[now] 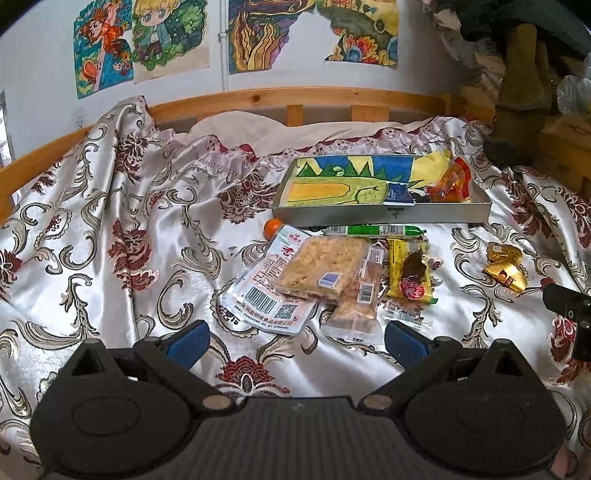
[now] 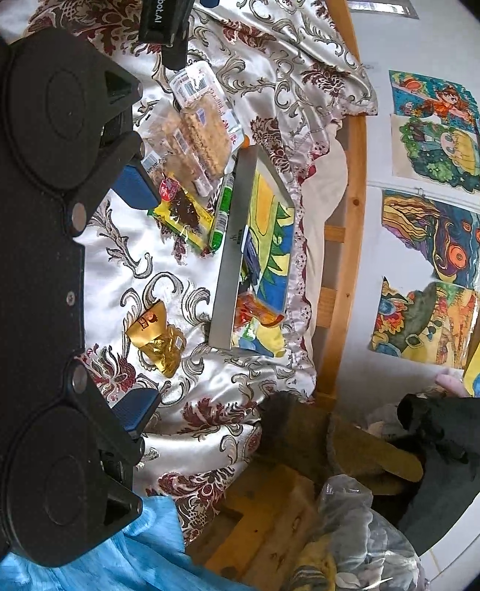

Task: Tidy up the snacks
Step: 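Reach the right tool to the gold foil packet and close on it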

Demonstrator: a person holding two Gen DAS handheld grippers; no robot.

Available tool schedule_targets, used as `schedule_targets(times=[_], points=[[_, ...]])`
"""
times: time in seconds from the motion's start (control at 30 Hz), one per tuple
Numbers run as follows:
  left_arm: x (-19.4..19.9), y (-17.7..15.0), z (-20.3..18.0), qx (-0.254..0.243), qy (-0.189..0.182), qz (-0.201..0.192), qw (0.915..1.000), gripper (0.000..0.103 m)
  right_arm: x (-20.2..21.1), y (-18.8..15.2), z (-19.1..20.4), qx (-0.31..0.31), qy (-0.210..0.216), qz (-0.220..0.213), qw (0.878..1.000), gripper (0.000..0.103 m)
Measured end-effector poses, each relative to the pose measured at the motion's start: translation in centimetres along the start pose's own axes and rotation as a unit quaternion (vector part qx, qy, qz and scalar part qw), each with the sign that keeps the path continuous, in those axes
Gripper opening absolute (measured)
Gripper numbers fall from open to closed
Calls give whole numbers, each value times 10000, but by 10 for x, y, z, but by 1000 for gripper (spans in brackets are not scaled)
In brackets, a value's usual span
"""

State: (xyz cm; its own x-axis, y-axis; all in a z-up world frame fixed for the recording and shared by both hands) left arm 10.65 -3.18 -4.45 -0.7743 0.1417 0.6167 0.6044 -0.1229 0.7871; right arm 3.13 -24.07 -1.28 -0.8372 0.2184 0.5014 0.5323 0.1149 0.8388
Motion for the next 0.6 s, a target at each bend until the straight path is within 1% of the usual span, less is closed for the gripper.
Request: schedule_targets(times=[0.1,0.23,0.5,0.6], points=[[0,1,1,31,94,-30,9999,103,-2,0,0,16,0,39,10000,102],[-2,1,0,65,131,-25,9999,103,-4,-1,2,46,40,94,9999,102],[-11,-2,4,195,233,190,9994,103,-11,-2,12,246,181,214,9993,102],[-12,-2,6,270,295,224,9989,103,-14,-2,16,294,323,267,9987,102]])
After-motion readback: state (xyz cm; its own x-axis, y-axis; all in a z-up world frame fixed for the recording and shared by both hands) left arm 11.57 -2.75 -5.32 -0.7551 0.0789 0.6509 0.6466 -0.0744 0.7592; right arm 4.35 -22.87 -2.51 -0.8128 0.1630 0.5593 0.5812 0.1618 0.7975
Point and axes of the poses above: each gripper's, at about its wrist camera, not at the fingertips, and x roughly against the way its jaws point, z to its left, y to its top, the point moved 4 cm from there along -x, roughly the way its jaws point, and after that the axes turned 2 degrees about x, right-handed, at the moved point
